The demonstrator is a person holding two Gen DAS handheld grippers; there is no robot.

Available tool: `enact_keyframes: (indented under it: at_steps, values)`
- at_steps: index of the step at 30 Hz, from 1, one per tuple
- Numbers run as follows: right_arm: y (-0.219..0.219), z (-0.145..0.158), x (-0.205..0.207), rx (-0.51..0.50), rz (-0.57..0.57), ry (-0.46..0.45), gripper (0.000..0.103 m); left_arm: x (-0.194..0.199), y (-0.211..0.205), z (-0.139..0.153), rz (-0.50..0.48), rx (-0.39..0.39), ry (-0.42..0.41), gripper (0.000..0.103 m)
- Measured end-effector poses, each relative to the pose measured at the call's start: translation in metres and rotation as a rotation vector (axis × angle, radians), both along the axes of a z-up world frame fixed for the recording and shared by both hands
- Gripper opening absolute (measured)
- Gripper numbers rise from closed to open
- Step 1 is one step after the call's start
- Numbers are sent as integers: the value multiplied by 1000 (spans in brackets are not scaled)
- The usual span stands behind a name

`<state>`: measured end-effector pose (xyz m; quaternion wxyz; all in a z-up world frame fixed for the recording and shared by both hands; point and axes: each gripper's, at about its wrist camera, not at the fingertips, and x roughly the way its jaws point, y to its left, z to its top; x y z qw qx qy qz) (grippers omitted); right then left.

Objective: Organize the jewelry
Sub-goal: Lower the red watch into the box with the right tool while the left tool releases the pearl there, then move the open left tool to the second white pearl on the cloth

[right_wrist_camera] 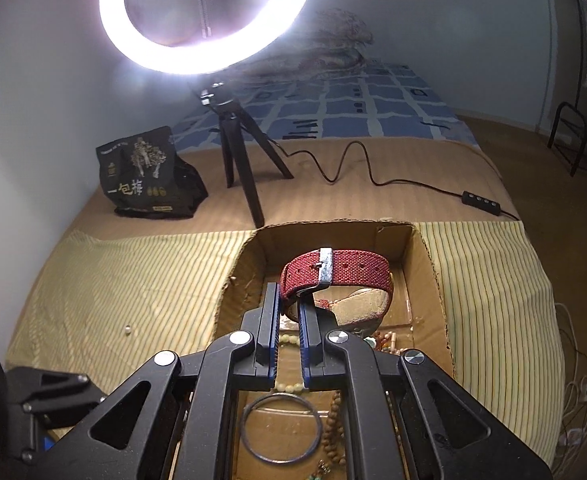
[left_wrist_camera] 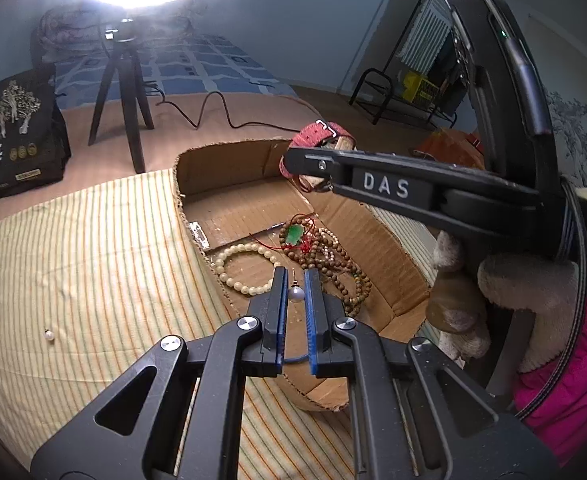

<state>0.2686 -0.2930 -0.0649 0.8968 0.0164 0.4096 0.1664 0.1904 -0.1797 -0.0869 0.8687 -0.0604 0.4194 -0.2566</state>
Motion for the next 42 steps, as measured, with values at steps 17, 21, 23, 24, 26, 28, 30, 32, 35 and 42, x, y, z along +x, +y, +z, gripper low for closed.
enact_keyframes:
  at_steps: [17, 21, 23, 24, 26, 28, 30, 32, 35, 42]
  values:
    - [-20, 9, 4, 20, -114, -22, 47, -1, 7, -2, 9, -14, -4, 56]
    - [-21, 16, 0, 13, -131, -37, 54, -6, 7, 1, 2, 8, -21, 56]
    - [-21, 18, -4, 6, -133, -41, 54, -9, 9, 2, 1, 18, -28, 56]
    - [-22, 19, -5, 4, -135, -41, 54, -10, 11, 2, 1, 21, -29, 56]
    - [-23, 21, -10, -1, -145, -42, 55, -12, 15, 3, -1, 23, -31, 56]
    - [-24, 22, -14, -9, -155, -44, 58, -14, 20, 3, 4, 34, -40, 56]
    - [-25, 23, -19, -23, -163, -51, 61, -16, 27, 3, 10, 43, -46, 56]
    - [-24, 26, -26, -49, -163, -64, 62, -18, 33, 3, 18, 51, -51, 56]
    - [-24, 29, -37, -76, -169, -72, 66, -19, 47, 2, 48, 75, -65, 56]
    - [-26, 32, -68, -71, -194, -70, 74, -19, 90, -5, 116, 110, -75, 56]
